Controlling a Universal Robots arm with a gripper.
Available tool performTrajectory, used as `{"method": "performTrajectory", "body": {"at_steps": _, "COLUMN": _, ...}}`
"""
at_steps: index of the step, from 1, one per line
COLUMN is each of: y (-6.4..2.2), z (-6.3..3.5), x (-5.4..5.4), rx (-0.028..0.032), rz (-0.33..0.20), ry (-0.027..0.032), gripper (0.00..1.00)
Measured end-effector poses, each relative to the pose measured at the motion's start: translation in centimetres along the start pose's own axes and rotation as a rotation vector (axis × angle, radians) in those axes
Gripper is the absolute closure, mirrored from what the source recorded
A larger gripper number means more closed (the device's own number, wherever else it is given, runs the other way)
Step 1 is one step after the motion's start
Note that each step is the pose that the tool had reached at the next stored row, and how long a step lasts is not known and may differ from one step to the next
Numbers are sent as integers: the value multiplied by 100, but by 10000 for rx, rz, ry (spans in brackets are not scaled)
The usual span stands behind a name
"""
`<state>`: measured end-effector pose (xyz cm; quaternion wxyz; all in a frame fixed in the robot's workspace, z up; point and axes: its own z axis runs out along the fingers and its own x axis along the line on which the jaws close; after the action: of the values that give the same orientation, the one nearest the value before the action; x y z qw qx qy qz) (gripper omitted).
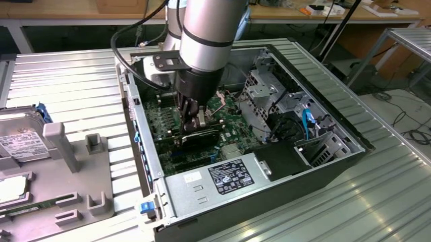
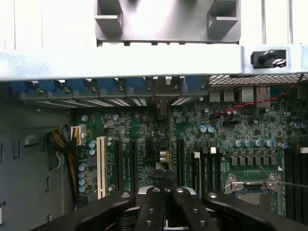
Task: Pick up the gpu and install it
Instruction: 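Press down on the gpu until it lock into place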
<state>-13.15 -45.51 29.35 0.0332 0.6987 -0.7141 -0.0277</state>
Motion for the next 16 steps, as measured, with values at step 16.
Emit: {"method": "performTrajectory", "body": {"at_steps": 16, "y": 21, "z": -253, "x": 18, "rx": -133, "rz": 101, "ry": -8, "gripper": 89}}
